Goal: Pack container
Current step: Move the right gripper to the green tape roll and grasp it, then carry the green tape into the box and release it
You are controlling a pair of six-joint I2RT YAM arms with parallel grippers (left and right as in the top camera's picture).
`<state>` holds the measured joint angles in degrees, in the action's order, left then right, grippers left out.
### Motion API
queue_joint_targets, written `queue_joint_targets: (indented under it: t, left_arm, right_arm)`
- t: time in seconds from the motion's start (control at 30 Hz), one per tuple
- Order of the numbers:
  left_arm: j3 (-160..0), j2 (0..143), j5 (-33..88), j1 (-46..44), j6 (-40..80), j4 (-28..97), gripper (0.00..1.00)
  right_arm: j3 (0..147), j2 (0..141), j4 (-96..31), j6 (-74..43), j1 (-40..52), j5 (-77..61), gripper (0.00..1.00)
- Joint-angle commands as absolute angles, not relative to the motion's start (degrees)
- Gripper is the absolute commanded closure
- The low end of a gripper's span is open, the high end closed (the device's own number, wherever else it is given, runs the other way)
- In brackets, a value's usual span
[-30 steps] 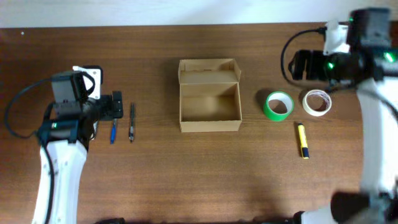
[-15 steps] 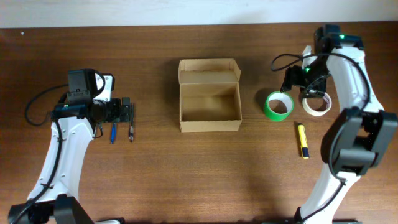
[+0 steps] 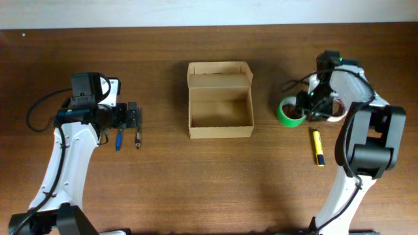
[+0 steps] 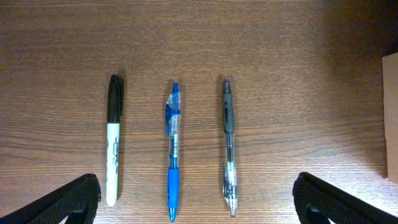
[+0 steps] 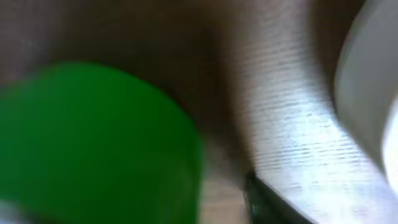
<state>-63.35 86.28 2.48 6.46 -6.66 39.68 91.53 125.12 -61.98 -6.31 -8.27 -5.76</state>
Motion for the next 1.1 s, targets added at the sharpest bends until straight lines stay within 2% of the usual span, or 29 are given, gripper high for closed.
queue_joint_targets:
  t: [0.0, 0.1, 0.17, 0.47, 0.7, 0.9, 1.07]
  left_arm:
    - [-64.40, 86.67, 3.25, 6.70, -7.60, 39.72, 0.01]
    - [-64.40, 86.67, 3.27, 6.70, -7.60, 39.72, 0.01]
    - [-64.40, 86.67, 3.27, 6.70, -7.60, 39.72, 0.01]
    - [-64.40, 86.67, 3.27, 6.70, -7.60, 39.72, 0.01]
    - [-64.40, 86.67, 3.27, 6.70, -7.60, 39.72, 0.01]
    - [-64.40, 86.67, 3.27, 6.70, -7.60, 39.72, 0.01]
    - [-64.40, 86.67, 3.27, 6.70, -7.60, 39.72, 0.01]
  right_arm:
    - [88.05, 125.43, -60.38, -7.18, -8.32, -5.50, 0.69]
    - [88.09, 124.97, -60.40, -7.18, -8.32, -5.74, 0.91]
    - [88.36, 124.07, -60.69, -7.18, -8.29, -5.74, 0.96]
    - [103.83, 111.37, -72.60, -6.87, -2.76, -5.72, 0.96]
    - [120.33, 104.64, -79.24, 1.45, 12.01, -5.69, 0.96]
    - [121.38, 105.86, -78.17, 8.62, 26.72, 1.98, 0.96]
    - [120.53, 110.98, -73.49, 10.85, 33.12, 9.96, 0.96]
